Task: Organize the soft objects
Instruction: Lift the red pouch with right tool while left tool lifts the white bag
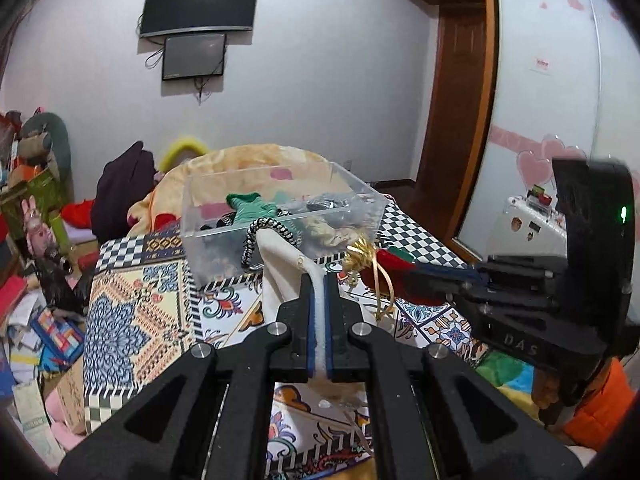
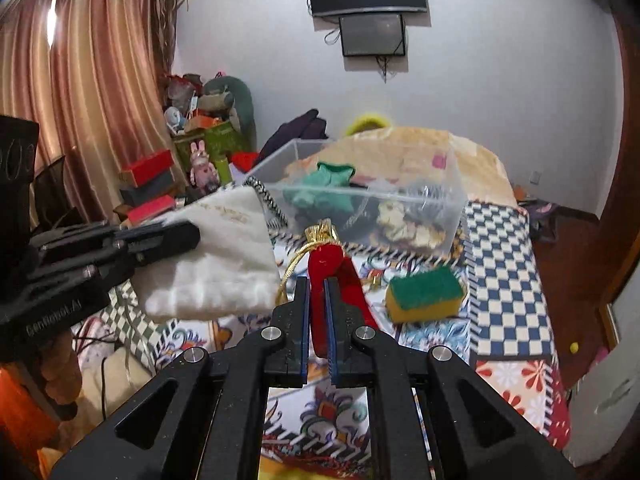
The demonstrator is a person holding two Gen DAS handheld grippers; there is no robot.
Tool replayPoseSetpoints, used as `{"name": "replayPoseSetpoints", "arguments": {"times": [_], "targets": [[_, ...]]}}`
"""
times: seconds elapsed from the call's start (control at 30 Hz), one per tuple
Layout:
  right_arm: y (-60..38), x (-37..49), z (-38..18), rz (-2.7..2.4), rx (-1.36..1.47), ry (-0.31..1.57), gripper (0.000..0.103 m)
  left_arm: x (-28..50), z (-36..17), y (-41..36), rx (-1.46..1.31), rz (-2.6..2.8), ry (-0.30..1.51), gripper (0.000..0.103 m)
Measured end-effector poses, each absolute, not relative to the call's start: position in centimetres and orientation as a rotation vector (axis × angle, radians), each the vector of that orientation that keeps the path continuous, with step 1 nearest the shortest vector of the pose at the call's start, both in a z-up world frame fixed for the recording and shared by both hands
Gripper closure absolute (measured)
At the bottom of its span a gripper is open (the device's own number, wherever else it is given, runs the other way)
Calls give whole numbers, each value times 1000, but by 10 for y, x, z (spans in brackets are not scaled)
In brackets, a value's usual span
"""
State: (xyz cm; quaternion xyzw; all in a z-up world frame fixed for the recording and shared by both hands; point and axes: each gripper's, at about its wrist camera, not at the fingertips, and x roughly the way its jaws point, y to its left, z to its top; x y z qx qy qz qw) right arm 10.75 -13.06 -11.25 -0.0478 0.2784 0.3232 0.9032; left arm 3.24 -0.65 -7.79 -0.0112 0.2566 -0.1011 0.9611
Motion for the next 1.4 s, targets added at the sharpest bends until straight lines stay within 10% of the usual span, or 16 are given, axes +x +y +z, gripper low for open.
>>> {"name": "replayPoseSetpoints", "arguments": {"times": [1.4], "targets": [[-110,150,-96,726,-79,562,97,57,-34,46,-63,-102,441,100]]}}
